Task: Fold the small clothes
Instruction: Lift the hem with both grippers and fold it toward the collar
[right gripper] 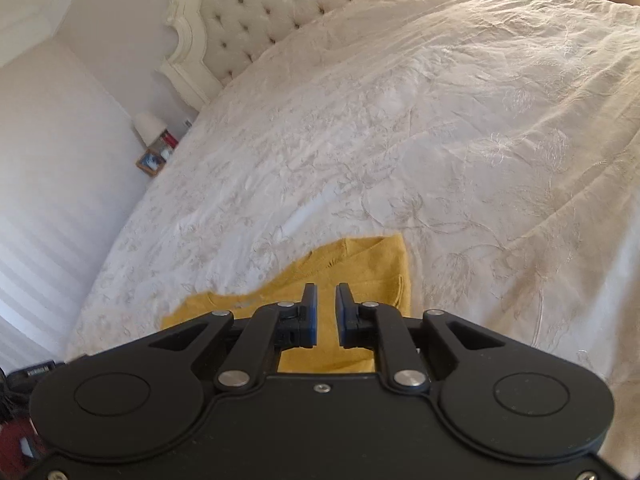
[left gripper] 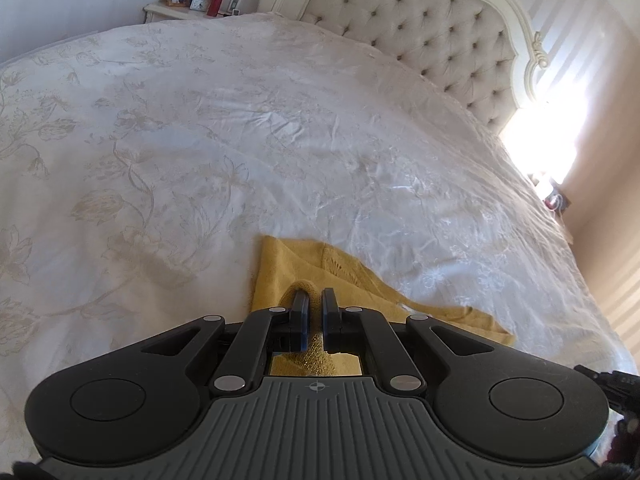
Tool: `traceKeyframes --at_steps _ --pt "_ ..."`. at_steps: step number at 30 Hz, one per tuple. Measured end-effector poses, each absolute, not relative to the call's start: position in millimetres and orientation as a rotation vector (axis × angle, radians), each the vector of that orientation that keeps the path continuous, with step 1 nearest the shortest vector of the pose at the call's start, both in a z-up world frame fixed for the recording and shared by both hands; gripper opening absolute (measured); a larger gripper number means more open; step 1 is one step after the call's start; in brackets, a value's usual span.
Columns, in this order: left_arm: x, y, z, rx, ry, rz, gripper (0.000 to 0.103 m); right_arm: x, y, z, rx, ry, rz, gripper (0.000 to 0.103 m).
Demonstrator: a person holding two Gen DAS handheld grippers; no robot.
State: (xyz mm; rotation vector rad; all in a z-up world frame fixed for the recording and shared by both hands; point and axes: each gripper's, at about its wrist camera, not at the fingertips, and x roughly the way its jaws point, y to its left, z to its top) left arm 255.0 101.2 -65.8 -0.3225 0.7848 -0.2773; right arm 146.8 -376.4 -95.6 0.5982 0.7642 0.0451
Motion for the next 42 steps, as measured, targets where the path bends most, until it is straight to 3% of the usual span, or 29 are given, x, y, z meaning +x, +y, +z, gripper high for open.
traceKeyframes --at_steps 2,5,13,14,15,16,26,33,39,40,41,42 --pt "256.7 101.2 -69.2 -0.318 0.800 -0.276 0.006 144.9 -369.5 -106.0 0.596 0.813 0.054 0.041" --pt "256.5 103.6 -72.6 -0.318 0.819 -0.290 0.006 136.4 -356.3 -120.8 0.581 0.858 0.047 0.052" --pt "262.1 113.3 -75.9 -0.329 0.847 -0.315 0.006 141.7 -336.2 -150.0 0.539 0.924 -0.017 0.055" --pt "262.8 113.3 -76.4 -0.328 0.848 -0.316 0.006 142.4 -337.2 -152.1 0.555 0.925 -0.017 0.049" --pt "263.6 113.1 -77.2 -0.328 0.849 -0.316 0.006 142.3 -338.1 -152.7 0.572 0.920 -0.004 0.037" --pt "263.8 112.8 -77.5 -0.331 0.849 -0.314 0.006 140.6 -337.6 -150.1 0.571 0.910 0.004 0.014" --pt "279.7 117.6 -62.3 -0.413 0.812 -0.277 0.006 147.3 -370.9 -91.9 0.812 0.658 -0.014 0.012" --pt "348.0 95.8 -103.9 -0.362 0.866 -0.211 0.006 235.4 -386.3 -149.1 0.763 0.825 -0.116 0.013" --pt "374.8 82.8 -124.2 -0.263 0.885 -0.176 0.008 254.3 -377.7 -166.0 0.670 0.879 -0.153 0.021" --pt "376.8 84.4 -124.2 -0.262 0.872 -0.182 0.010 253.1 -377.8 -165.5 0.659 0.876 -0.165 0.030" --pt "378.4 86.8 -124.1 -0.267 0.862 -0.197 0.026 251.4 -378.2 -164.6 0.644 0.869 -0.179 0.051" --pt "380.3 89.3 -123.7 -0.276 0.861 -0.214 0.039 248.7 -378.5 -162.6 0.624 0.855 -0.194 0.061"
